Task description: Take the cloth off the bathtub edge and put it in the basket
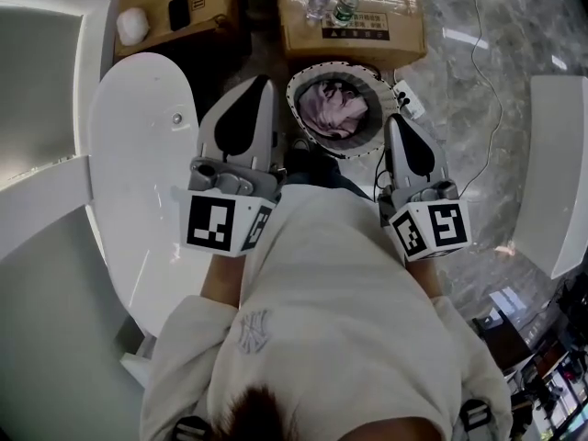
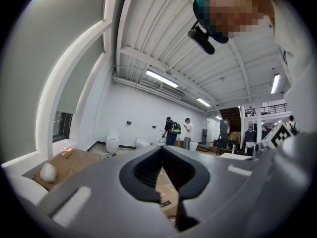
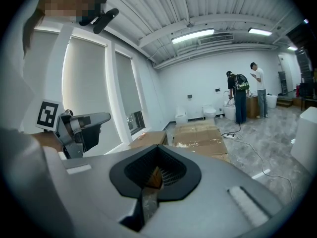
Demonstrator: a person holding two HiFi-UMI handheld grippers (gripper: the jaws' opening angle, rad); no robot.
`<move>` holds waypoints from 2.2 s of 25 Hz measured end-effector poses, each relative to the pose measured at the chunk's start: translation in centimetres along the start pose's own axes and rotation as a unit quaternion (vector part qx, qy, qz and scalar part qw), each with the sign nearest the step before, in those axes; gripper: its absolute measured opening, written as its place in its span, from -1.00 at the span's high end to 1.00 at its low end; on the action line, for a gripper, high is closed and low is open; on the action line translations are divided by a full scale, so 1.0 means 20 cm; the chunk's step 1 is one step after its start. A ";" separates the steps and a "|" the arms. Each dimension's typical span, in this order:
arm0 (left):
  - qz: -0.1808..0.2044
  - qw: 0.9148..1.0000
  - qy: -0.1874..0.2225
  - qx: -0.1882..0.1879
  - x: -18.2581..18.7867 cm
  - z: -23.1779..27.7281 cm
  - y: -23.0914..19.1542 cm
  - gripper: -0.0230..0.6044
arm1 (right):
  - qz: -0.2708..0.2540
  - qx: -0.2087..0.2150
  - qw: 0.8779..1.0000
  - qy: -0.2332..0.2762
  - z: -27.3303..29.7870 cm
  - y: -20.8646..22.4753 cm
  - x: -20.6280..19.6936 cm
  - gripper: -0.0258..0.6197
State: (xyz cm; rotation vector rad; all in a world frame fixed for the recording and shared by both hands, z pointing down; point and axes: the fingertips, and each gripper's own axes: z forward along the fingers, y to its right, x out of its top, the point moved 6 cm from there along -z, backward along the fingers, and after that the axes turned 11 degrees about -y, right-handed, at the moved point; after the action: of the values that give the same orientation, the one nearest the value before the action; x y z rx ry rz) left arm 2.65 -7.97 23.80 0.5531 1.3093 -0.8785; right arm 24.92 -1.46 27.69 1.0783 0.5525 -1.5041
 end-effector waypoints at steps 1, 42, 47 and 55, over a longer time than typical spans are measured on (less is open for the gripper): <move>0.004 1.000 -0.002 -0.004 0.00 0.00 0.01 0.77 | 0.002 -0.002 1.000 -0.001 -0.01 0.00 -0.01 0.93; 0.009 1.000 -0.012 0.003 0.00 -0.04 -0.02 0.77 | 0.008 -0.015 1.000 -0.002 0.00 0.01 -0.03 0.92; 0.009 1.000 -0.011 0.004 0.00 -0.04 -0.02 0.77 | 0.008 -0.019 1.000 -0.001 -0.01 0.02 -0.03 0.92; 0.009 1.000 -0.010 0.005 0.00 -0.05 -0.02 0.77 | 0.008 -0.022 1.000 0.000 -0.03 0.02 -0.04 0.92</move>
State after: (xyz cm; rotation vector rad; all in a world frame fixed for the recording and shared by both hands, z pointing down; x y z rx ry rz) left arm 1.64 -7.35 23.72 0.5611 1.2799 -0.8736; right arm 25.41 -0.76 28.15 1.0468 0.5728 -1.4725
